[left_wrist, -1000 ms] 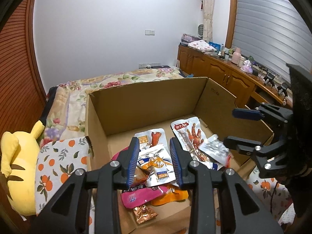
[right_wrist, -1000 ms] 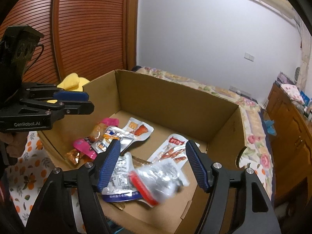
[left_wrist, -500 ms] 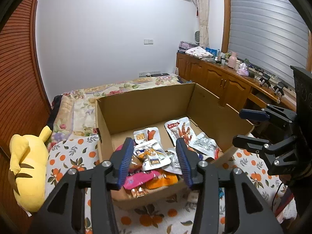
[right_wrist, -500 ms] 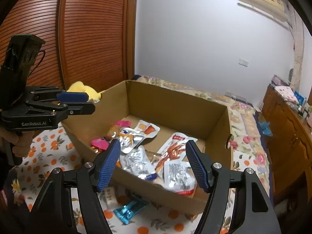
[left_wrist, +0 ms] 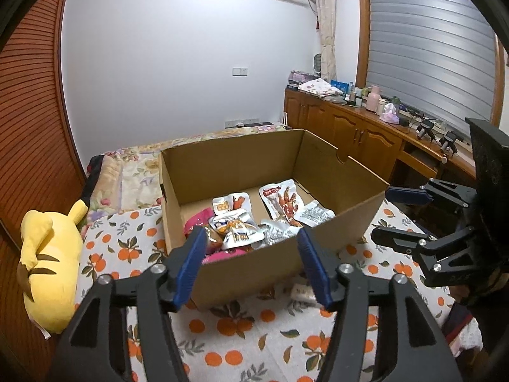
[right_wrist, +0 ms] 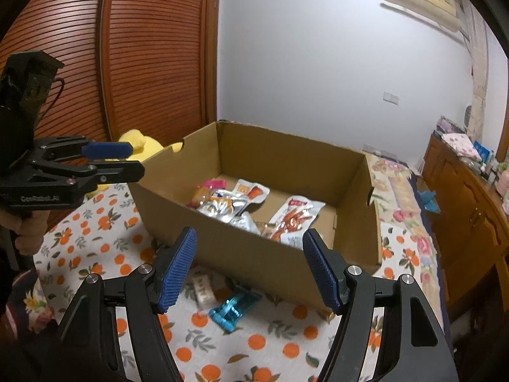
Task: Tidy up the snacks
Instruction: 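Move both tools back toward the remaining snacks beside the box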
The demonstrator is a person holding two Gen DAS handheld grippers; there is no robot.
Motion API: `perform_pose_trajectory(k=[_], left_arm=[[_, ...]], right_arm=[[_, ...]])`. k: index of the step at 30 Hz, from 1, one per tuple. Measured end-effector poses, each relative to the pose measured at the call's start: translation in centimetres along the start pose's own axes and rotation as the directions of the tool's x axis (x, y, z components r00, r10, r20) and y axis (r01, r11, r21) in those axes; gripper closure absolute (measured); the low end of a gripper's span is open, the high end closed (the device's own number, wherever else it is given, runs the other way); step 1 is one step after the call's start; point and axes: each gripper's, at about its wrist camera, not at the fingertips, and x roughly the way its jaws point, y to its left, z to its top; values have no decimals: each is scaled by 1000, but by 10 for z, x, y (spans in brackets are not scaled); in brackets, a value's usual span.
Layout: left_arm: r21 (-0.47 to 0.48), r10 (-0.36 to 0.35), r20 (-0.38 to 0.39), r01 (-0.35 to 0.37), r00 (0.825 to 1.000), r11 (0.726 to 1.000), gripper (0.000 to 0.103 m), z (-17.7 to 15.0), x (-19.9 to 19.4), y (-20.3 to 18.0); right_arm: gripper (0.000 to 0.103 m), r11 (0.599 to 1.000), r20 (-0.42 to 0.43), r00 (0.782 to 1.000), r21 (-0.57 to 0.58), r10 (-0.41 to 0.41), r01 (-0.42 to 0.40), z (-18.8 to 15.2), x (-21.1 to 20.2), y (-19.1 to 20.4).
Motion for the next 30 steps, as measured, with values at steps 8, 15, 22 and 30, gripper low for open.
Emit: perform_pose_trajectory(k=[8,15,22,30], left_arm=[[-10,9,-8,-9,1000,1000,31,-20,-8,-6],[-5,4,-37,-4,999,1000,31,-42,1,-18],[-5,-3,-84,2,996,1000,31,-61,20,-25],[-33,-11,-123,7,992,999,31,-76,34,-23]], right_arm=[[33,1000,-21,1000,24,-4,5,-19,-6,4],[40,998,-75,997,57,22,-17,-37,8,3],[49,994,-160,986,102,53,-37,-57,43,-2],[53,981,-229,968,185,100,-58,-69,77,-12]])
